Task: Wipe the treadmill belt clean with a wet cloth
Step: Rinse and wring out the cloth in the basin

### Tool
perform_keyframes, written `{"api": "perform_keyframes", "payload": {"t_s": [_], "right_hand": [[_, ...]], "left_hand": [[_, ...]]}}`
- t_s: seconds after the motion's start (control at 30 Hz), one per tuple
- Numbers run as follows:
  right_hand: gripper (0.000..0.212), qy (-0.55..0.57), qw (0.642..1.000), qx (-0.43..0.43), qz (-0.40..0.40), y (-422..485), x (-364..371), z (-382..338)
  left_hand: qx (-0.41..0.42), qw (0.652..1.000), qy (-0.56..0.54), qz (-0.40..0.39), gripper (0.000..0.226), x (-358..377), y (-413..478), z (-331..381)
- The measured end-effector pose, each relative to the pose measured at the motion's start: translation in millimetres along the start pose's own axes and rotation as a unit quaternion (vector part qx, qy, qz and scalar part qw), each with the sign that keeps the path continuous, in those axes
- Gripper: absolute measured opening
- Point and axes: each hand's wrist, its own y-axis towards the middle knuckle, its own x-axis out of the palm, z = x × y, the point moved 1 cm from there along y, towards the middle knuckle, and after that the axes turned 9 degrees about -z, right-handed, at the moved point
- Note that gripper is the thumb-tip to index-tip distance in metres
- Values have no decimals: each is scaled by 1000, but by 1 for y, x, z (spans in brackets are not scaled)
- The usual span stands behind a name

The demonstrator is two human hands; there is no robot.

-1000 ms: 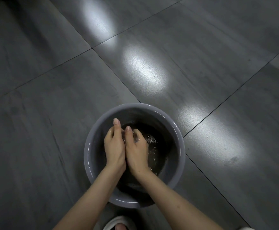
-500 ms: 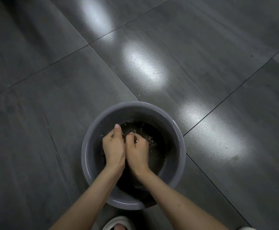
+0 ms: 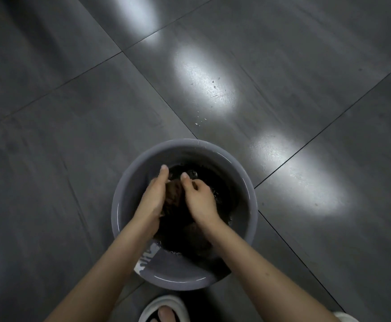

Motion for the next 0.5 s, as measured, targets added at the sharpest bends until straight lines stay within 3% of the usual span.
{"api": "perform_keyframes", "payload": {"t_s": [0.13, 0.23, 0.3, 0.4, 0.5], "right_hand": [[27, 128, 981, 50, -135, -20, -34, -21], [19, -10, 995, 30, -94, -40, -48, -36], [22, 41, 991, 57, -116, -60, -55, -50], [24, 73, 991, 73, -79, -91, -73, -72], [24, 162, 980, 65, -92, -128, -93, -110]], "left_hand": [[-59, 996, 25, -60, 18, -11, -34, 25], [-66, 992, 105, -25, 23, -9, -54, 42], [-58, 988, 142, 8, 18, -4, -70, 59], [-34, 986, 157, 50, 24, -1, -90, 81], [-25, 974, 223, 7, 21, 14, -121, 117]]}}
